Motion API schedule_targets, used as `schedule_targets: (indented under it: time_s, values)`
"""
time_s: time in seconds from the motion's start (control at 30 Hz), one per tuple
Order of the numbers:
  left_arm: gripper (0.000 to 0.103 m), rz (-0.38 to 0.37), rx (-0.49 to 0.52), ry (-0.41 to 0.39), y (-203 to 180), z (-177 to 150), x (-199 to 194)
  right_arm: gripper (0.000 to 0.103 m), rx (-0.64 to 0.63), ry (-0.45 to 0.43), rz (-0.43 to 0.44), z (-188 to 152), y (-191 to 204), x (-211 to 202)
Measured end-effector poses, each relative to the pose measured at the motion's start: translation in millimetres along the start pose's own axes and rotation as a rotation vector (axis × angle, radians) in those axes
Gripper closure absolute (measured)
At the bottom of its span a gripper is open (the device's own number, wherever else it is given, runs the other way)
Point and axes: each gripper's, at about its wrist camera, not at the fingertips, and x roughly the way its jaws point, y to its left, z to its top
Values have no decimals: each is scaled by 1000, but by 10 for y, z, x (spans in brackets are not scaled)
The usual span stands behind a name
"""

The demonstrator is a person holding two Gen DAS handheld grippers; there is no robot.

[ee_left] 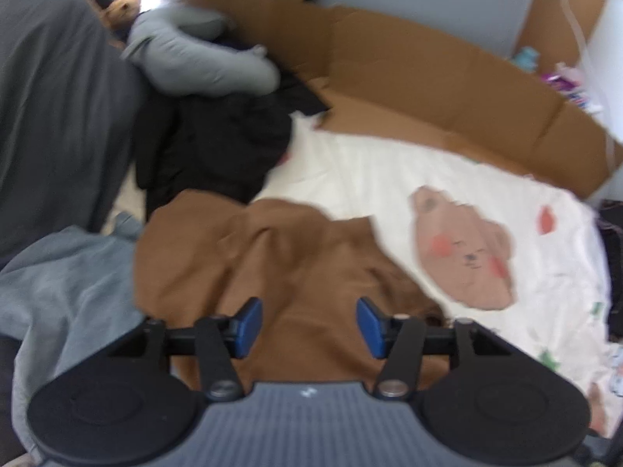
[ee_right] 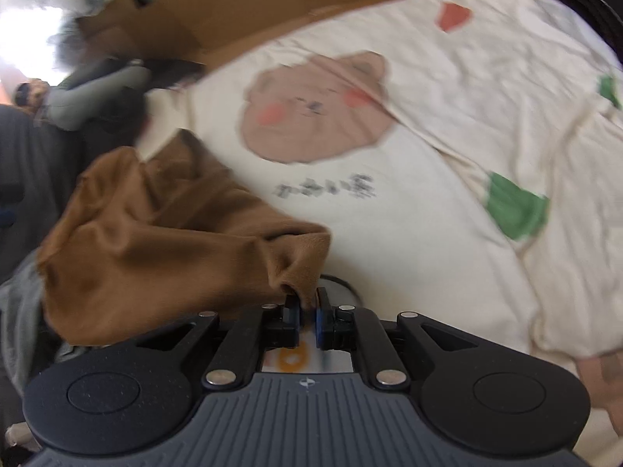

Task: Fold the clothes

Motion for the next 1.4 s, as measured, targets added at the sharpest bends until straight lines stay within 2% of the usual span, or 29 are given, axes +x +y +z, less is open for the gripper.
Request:
schedule_targets:
  time_s: [0.03, 0.07, 0.1, 0.13, 0.2, 0.53, 0.63, 0.67, 0.7, 0.73, 0.77, 0.93, 1.07, 1.3, 1.4]
  values:
    - [43, 12, 0, 12, 47, -14, 57, 92, 20, 7, -20, -12, -41, 4]
    - [39, 26, 2, 25, 98, -29, 111, 91, 45, 15, -24, -18, -88, -5]
    - [34, 42, 10, 37, 152, -45, 165, 86, 71, 22, -17, -21, -136, -22]
    - [33, 53, 15, 46, 182, -60, 231, 74, 97, 29, -11, -24, -185, -39]
    - [32, 63, 9, 67, 223, -87, 381, 60, 99, 14, 0, -19, -215, -112]
    - [34, 62, -89, 178, 358, -167, 767, 58, 40, -42, 102, 94, -65, -384]
    - [44, 77, -83, 188, 359, -193, 800, 58, 30, -40, 117, 92, -19, -416]
    - [56, 71, -90, 195, 371, -201, 812, 58, 30, -40, 120, 89, -9, -421]
    - [78, 54, -102, 207, 389, -209, 826, 58, 30, -39, 123, 87, 0, -426]
    - [90, 36, -114, 218, 407, -218, 839, 58, 30, -40, 126, 84, 9, -431]
    - [96, 21, -118, 227, 414, -224, 844, 58, 28, -41, 129, 81, 18, -436]
    - [97, -1, -32, 229, 229, -205, 701, 58, 29, -45, 150, 85, 58, -465]
    - [97, -78, 13, 207, -58, -198, 498, 58, 43, -63, 192, 138, 76, -554]
    - [97, -235, 114, 181, -818, -212, -20, 58, 92, -103, 269, 285, 42, -761]
    - [97, -277, 111, 186, -1059, -256, -166, 58, 130, -117, 297, 357, -10, -873]
